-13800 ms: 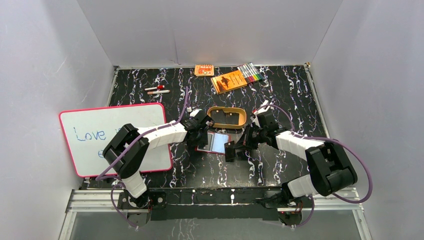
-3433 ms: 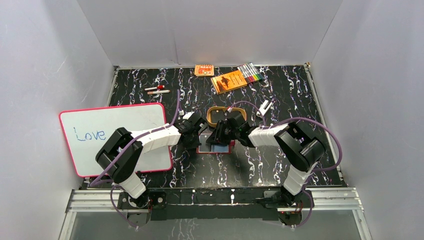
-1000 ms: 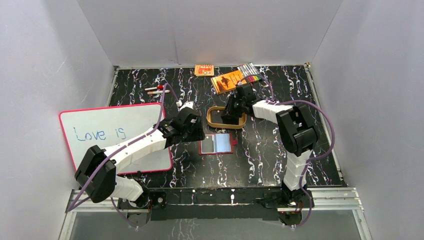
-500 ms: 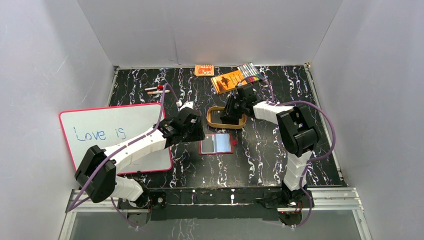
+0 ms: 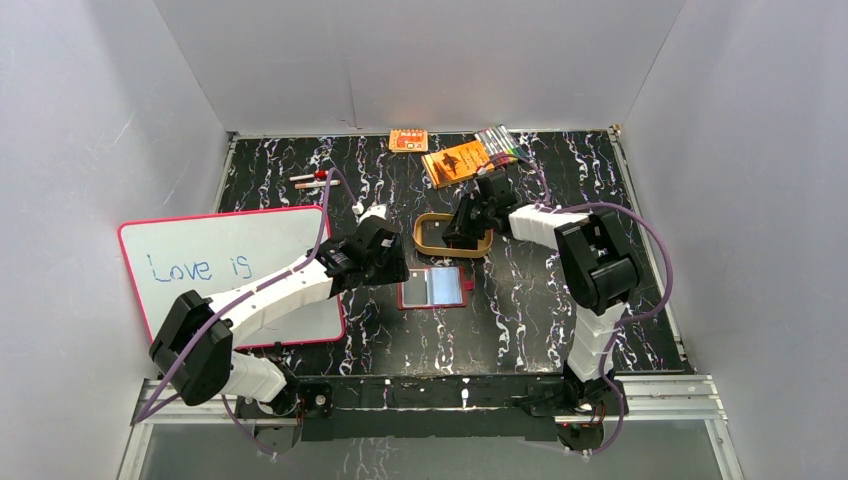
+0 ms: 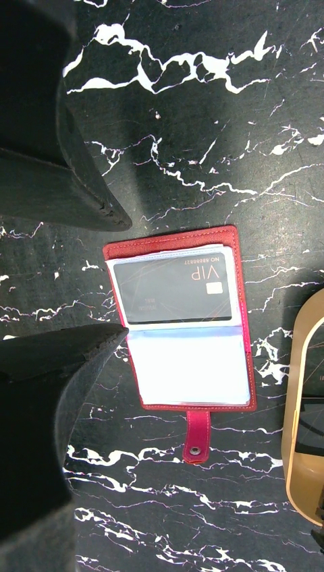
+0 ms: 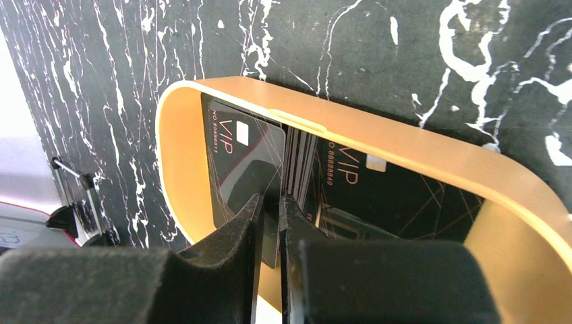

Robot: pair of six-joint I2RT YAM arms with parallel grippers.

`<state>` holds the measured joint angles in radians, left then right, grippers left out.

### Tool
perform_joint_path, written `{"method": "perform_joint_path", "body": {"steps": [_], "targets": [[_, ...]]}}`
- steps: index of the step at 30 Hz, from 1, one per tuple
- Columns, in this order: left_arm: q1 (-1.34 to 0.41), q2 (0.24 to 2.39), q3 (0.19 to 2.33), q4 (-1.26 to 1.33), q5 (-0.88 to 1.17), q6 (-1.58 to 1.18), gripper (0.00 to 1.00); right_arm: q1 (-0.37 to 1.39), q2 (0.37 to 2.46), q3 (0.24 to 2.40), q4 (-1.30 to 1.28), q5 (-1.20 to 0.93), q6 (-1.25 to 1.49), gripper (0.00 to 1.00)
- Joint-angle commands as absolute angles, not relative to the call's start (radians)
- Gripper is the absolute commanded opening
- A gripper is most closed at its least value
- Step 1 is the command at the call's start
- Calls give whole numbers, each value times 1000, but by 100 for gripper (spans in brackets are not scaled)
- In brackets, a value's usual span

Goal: Put the credit cards into the card holder
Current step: Pick up the credit card from the storage box.

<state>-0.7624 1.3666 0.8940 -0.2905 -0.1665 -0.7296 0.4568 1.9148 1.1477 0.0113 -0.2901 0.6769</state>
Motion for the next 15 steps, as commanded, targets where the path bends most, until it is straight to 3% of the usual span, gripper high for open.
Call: {"method": "perform_joint_path", "body": {"steps": [1,15], "targets": [[-765,1350,889,-288,-166,-731,50,436,1849,1107,43,-280,682,19],[-764,1356,893,-287,-166,-733,50,418,1791,1061,79,-308,693,1]]}}
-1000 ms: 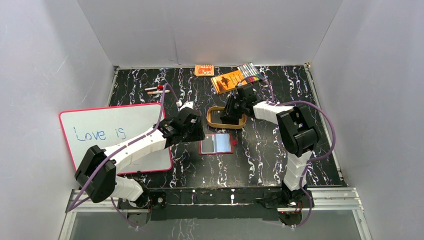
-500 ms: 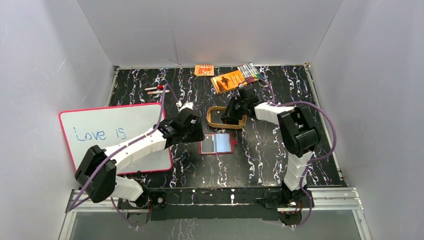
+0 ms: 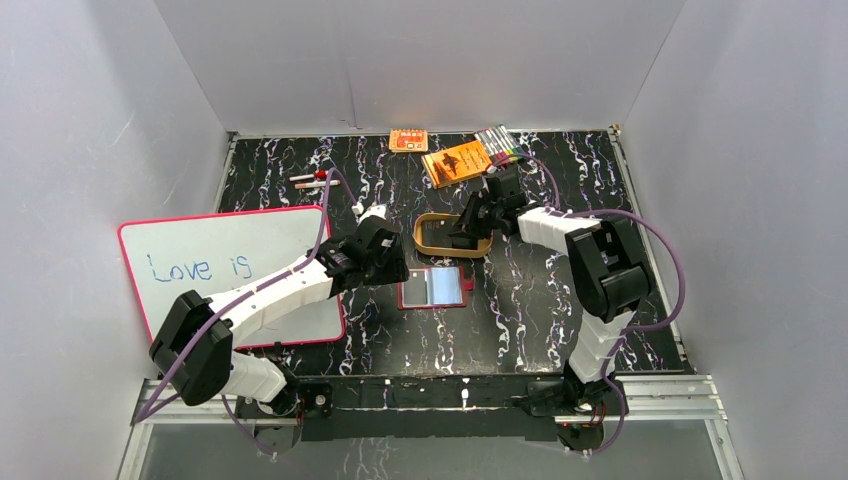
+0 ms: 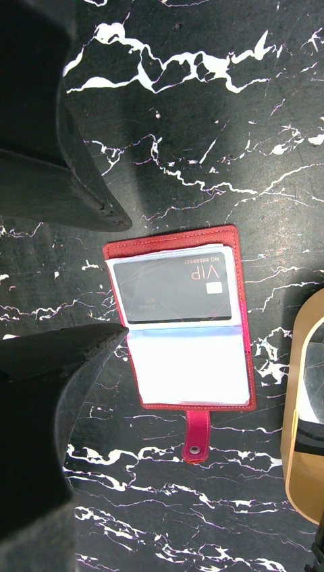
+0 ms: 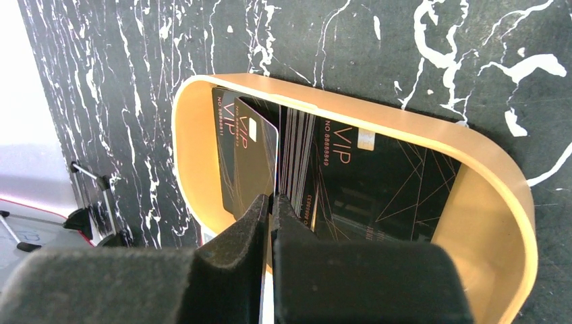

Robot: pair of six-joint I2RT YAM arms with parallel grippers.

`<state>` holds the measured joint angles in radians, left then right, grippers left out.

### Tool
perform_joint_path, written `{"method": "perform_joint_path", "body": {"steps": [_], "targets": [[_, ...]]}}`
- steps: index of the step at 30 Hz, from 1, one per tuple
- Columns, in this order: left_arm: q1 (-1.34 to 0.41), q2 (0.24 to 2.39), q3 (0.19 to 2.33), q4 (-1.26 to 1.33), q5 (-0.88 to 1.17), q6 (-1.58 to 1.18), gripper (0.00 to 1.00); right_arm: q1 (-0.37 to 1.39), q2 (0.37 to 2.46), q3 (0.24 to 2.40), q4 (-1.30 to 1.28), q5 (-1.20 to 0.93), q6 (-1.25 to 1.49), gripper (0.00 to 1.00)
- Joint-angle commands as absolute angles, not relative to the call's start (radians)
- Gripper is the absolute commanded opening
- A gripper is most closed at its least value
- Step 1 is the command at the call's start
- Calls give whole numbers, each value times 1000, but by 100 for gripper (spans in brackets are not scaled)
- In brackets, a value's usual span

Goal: Put the credit cards into the card holder
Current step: Pick up the credit card from the storage box.

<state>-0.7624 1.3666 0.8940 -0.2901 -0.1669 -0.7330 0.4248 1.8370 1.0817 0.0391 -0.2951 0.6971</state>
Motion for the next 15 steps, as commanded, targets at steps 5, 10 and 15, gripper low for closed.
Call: {"method": "perform_joint_path", "body": {"steps": [5,10,15], "targets": [[-764,1347,893,-290,-171,-732,50,415,1755,1051,84,-342,731,0],[-764,1339,896,-295,-182,-732,50,411,1702,1050,68,-362,811,0],[-764,1331,904,-308,-199,-731,50,401,1656,1075,3,-367,916,0]]}}
